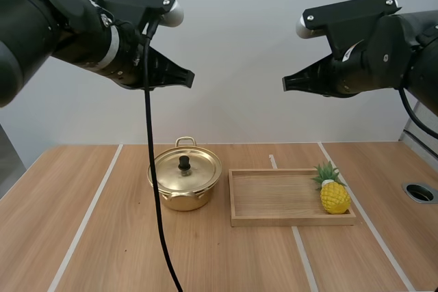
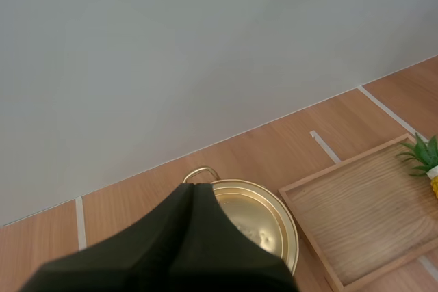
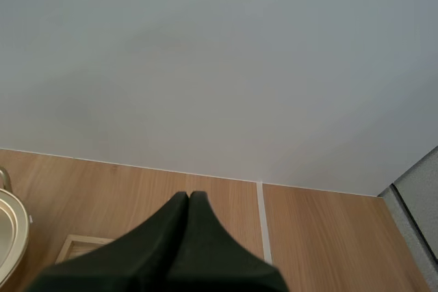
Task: Open the pot, put the pineapple inside, and close it
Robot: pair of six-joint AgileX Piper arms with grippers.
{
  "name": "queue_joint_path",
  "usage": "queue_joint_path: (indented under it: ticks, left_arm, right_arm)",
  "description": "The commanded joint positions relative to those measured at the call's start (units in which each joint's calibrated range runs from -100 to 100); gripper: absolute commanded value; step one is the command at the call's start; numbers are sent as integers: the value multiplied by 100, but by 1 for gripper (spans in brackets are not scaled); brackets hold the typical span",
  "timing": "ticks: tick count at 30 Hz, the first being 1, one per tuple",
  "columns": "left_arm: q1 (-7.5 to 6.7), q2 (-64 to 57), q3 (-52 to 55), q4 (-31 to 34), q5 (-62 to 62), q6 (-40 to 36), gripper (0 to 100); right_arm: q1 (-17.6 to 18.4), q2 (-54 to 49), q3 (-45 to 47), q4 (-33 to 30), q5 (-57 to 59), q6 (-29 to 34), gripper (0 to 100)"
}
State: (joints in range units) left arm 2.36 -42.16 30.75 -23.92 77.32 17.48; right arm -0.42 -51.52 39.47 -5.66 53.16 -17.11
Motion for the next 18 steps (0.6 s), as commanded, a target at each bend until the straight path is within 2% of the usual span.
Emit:
queue_joint_path:
  ticks: [1, 18]
  left_arm:
    - [-21, 332, -120, -120, -432, 21, 0]
    - [-21, 1225, -406, -66, 558, 11, 0]
  right_arm:
    - [-21, 20, -22, -65, 167, -139, 0]
    - [-21, 33, -3, -65, 239, -191, 0]
